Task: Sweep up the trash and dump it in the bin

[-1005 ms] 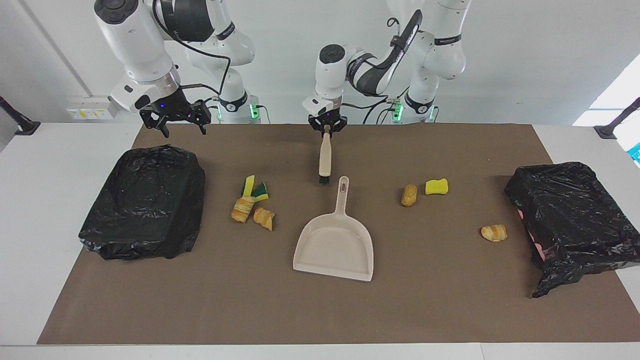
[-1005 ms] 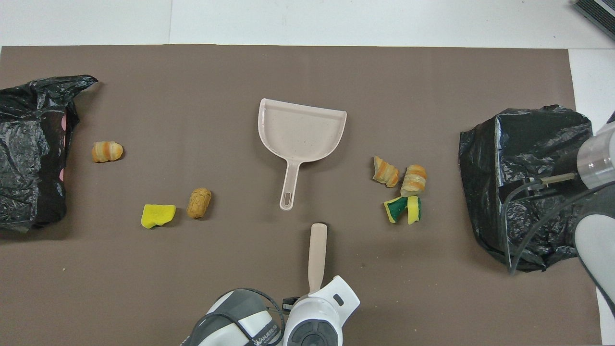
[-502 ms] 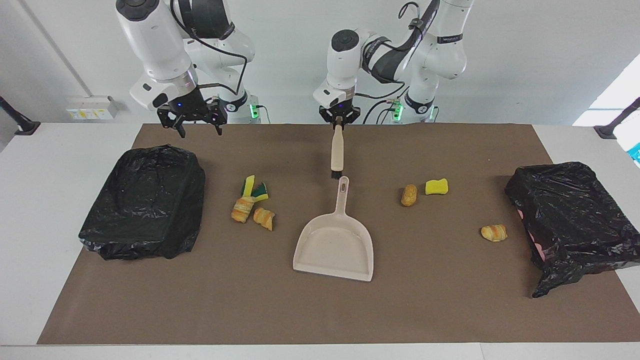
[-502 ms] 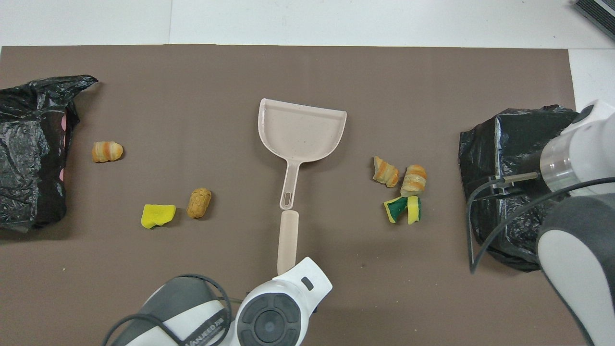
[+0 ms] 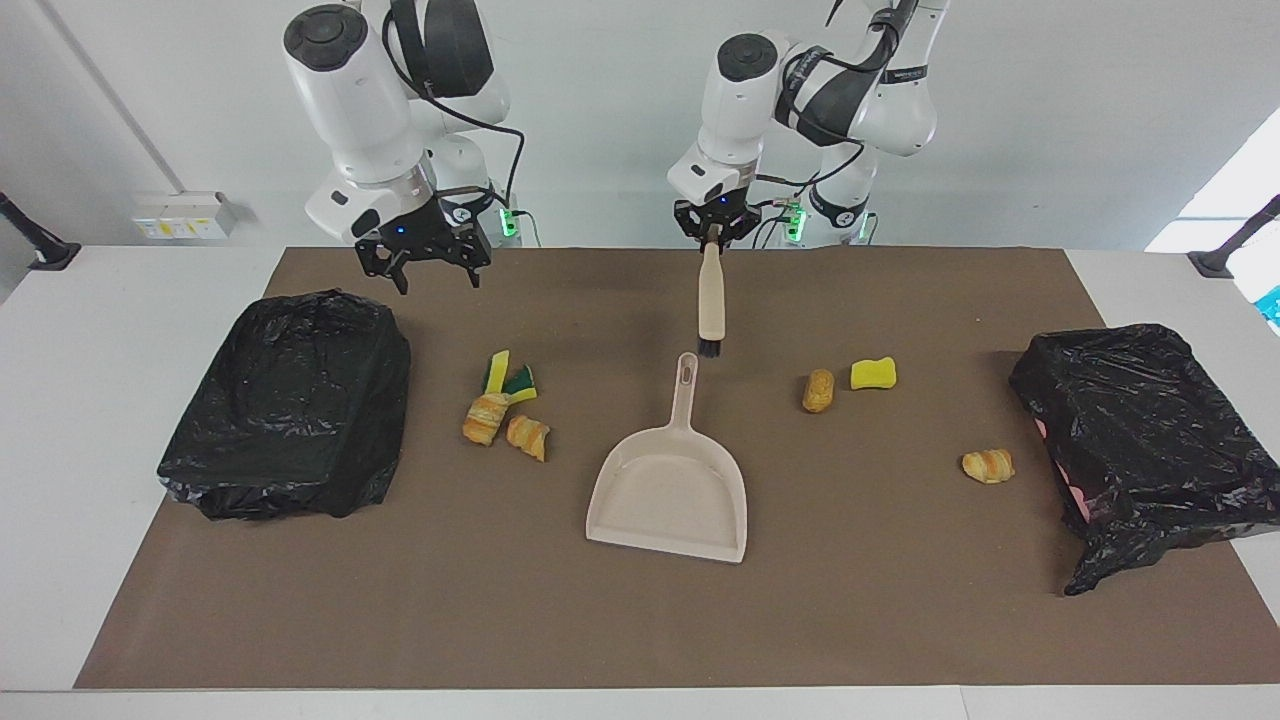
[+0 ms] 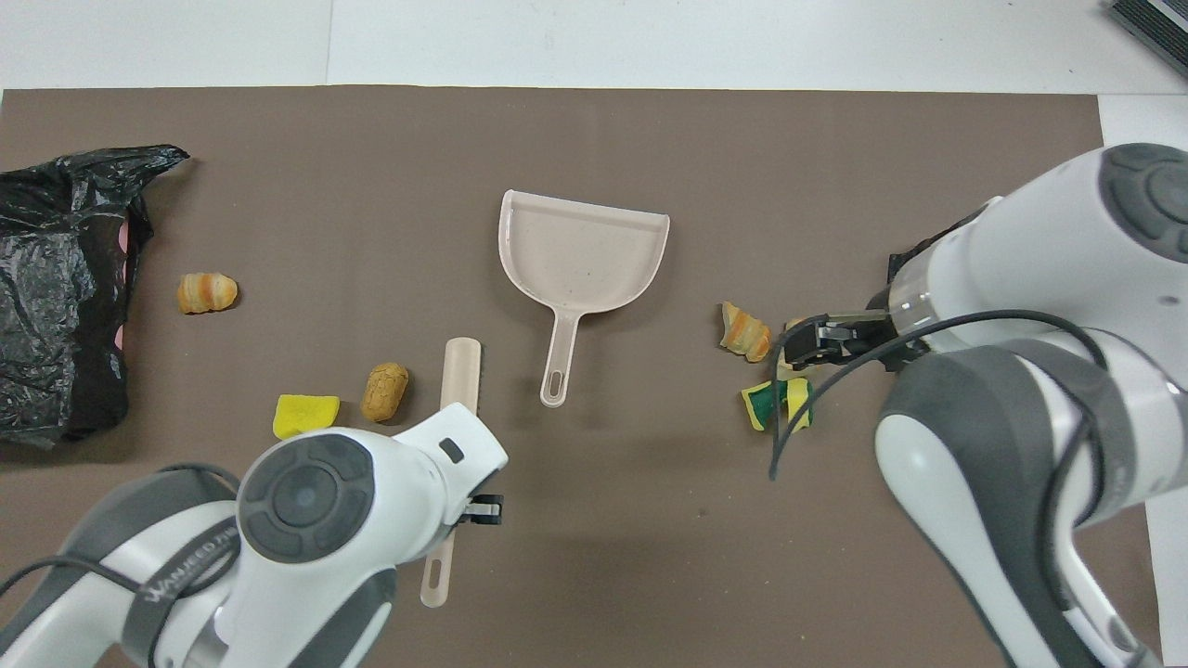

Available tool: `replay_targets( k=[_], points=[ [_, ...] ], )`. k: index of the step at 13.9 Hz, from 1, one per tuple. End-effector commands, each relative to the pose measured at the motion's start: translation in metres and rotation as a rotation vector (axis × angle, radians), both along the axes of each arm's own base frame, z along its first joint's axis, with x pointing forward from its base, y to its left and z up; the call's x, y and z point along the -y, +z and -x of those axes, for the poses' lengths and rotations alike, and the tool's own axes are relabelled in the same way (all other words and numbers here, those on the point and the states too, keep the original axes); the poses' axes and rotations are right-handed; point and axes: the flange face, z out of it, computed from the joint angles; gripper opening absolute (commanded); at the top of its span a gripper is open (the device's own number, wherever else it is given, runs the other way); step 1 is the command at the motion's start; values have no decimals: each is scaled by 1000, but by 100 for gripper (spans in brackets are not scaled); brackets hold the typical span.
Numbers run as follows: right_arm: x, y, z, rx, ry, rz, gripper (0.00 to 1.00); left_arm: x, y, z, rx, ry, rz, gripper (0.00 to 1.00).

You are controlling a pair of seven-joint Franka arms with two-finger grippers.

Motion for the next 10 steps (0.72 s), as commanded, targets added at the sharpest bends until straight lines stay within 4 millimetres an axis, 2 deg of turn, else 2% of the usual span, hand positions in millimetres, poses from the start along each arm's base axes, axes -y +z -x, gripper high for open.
replay_targets(
  k=[1,3,5,6,9,10],
  points=[
    [-55,-23,-18,-35,-92,-14,100,-48,-6,-33,-8,19,-6,0],
    [-76,-46,-25,-35,-111,-48,100,-92,-11,-56,0,7,3,0],
    [-123,-64,-28,-10,-127,-49,100,-138,-15,-74,27,-9,-21,0],
    [-143,-74,-32,-12,-146,-43,100,-160,-23,-83,26,-35,-40,0],
    [-179,-103,-52,4,-184,-47,100,-235,-29,-118,35,-74,-67,0],
    [-200,-117,-47,11,-170,-49,100,-256,-33,-131,33,-67,-89,0]
  ],
)
